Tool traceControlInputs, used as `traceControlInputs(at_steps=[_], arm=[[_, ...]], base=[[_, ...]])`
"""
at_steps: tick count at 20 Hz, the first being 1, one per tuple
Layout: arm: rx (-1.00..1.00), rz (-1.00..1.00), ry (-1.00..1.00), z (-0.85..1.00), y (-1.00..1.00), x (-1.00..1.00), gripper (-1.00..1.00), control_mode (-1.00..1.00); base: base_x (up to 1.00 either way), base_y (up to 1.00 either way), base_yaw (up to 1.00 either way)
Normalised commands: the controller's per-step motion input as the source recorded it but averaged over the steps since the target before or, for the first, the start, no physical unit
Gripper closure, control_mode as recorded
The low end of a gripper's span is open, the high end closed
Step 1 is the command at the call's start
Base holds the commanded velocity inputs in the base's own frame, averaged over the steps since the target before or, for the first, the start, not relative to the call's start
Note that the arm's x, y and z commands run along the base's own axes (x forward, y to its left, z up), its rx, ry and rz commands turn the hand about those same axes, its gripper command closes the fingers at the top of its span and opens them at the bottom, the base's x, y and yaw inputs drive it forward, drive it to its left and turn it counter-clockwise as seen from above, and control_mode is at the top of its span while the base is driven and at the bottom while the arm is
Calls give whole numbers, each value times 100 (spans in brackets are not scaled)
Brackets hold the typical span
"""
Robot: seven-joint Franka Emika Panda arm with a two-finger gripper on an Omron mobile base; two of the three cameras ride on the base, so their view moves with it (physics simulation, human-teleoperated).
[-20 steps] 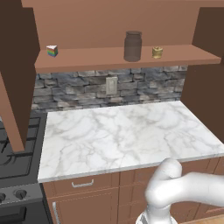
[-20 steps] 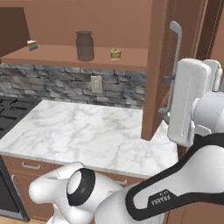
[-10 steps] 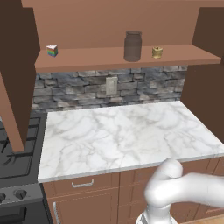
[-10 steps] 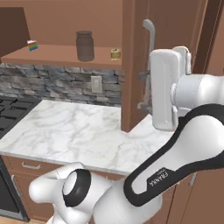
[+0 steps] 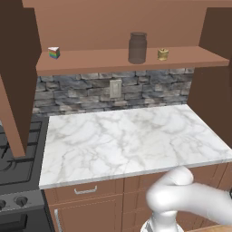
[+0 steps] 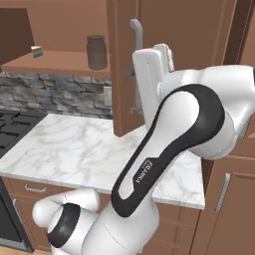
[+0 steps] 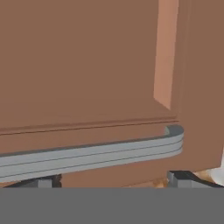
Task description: Pick the candle and jar from the dining table and place them in the open cabinet. Close the cabinet after placing the objects.
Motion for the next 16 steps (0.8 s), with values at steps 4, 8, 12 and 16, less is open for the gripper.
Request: traceControlInputs(at_steps=[4,8,12,16], arm=[[0,0,-9,-12,80,37,-100,-100],[1,0,-10,-9,73,34,-100,-100],[2,-5,-10,0,37,35,-100,-100],[2,-7,-10,0,26,36,-100,-100]], base=[[0,0,0],[0,0,0],[0,0,0],[0,0,0]])
